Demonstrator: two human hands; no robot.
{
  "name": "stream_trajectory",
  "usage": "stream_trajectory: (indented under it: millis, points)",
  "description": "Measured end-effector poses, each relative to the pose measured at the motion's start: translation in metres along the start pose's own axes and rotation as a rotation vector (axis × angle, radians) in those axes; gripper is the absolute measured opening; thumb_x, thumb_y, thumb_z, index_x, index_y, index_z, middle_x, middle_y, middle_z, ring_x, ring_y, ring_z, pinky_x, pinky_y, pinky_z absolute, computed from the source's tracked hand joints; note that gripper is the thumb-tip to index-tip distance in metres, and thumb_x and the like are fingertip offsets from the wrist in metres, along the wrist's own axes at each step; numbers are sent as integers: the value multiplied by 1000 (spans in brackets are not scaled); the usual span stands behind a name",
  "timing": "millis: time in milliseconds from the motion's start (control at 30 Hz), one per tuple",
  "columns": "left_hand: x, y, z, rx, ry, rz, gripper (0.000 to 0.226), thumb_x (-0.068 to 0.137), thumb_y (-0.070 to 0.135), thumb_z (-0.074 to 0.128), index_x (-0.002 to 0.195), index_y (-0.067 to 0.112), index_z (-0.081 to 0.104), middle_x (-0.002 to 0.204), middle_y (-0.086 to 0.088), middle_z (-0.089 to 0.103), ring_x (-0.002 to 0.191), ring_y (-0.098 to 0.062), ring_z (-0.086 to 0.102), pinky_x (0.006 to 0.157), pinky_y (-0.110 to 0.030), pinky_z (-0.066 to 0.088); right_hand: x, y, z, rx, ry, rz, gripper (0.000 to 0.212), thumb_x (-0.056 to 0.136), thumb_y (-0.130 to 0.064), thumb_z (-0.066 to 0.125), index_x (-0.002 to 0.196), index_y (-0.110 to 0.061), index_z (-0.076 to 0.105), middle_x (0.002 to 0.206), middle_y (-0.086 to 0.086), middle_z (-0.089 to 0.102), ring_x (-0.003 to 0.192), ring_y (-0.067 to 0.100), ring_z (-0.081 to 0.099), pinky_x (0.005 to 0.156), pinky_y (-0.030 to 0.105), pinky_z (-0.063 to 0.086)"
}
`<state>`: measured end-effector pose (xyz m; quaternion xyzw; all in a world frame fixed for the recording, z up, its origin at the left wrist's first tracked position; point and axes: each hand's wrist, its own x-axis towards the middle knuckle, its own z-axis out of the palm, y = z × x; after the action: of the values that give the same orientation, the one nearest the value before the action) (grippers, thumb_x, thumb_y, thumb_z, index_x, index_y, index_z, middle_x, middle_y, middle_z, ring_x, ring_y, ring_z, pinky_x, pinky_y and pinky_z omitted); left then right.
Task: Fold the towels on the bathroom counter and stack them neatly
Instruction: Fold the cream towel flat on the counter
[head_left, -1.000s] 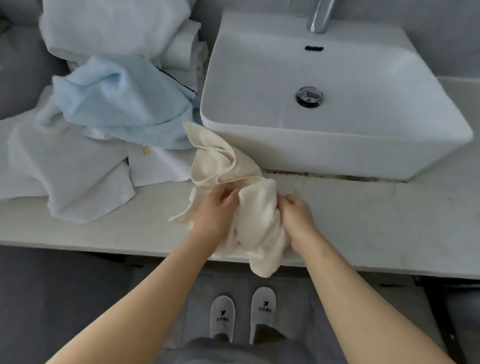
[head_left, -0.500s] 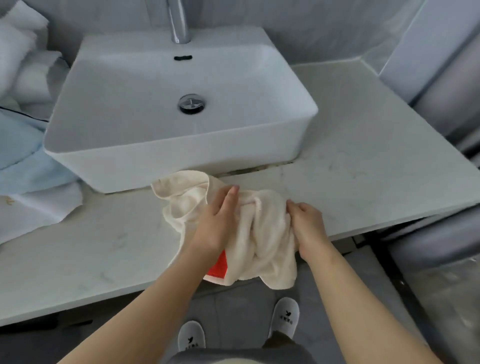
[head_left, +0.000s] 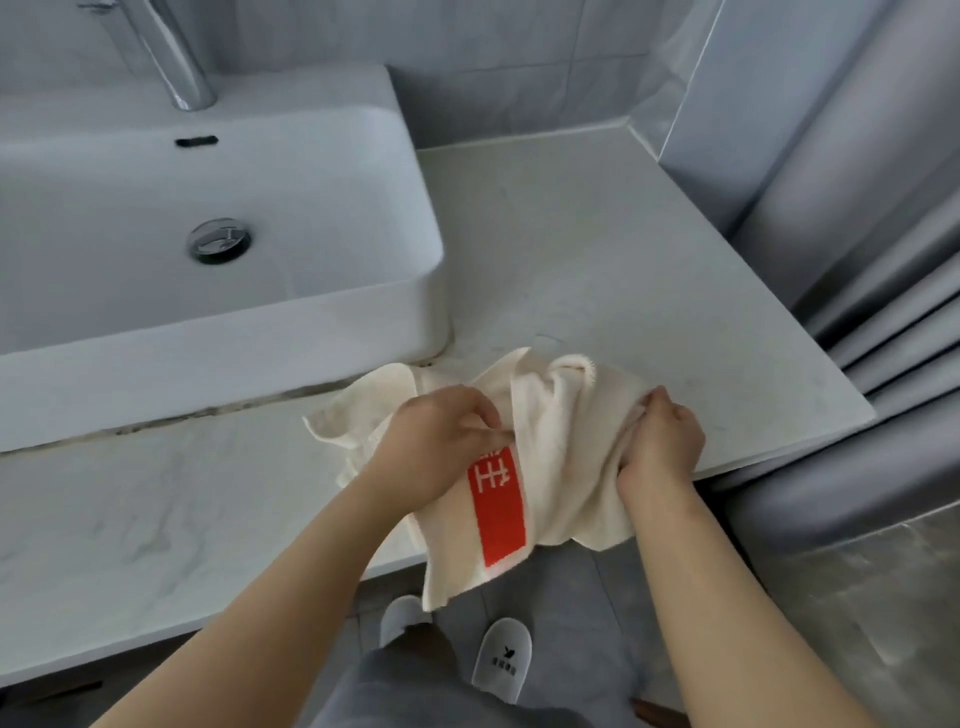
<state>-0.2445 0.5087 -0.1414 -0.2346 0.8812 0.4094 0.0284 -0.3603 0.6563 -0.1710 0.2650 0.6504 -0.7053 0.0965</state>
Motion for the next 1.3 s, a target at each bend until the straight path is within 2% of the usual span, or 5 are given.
stream_trajectory:
  millis: [133,333,567,1033,1300]
  points:
    - [37,0,33,585,-196,135,51,92,41,41,142,35,31,150,10,25,143,-15,7,115,-50,2,19,-14,9,-69,-55,-141,12,97,-14,44,106,-15,52,98,-2,54,77,5,51,60,9,43]
    - [93,8,59,523,66,40,51,96,47,29,144,31,26,151,11,22,142,-12,8,112,-51,3,29,-14,18,-775,-206,-864,51,81,-55,44,122,-28,55,145,-3,36,133,17,28,106,40,25]
    - [153,26,58,545,130,46,42,98,41,25,136,26,37,137,8,40,132,-15,27,105,-42,20,76,-3,27,-1183,-425,-679,66,83,-57,53,142,-38,29,153,-5,24,141,15,21,114,41,16]
    - [175,48,58,418,179,-216,40,91,25,37,130,22,45,134,3,43,119,-24,38,87,-34,36,151,-70,45,-1002,-619,-634,7,82,-9,58,77,-8,52,67,-9,53,68,15,50,57,30,38]
    - [176,62,71,339,326,-316,60,68,35,21,115,26,57,120,4,54,112,-24,41,87,-33,33,196,-103,58,-976,-723,-319,16,92,-18,44,90,-8,57,90,7,62,85,23,58,71,31,45]
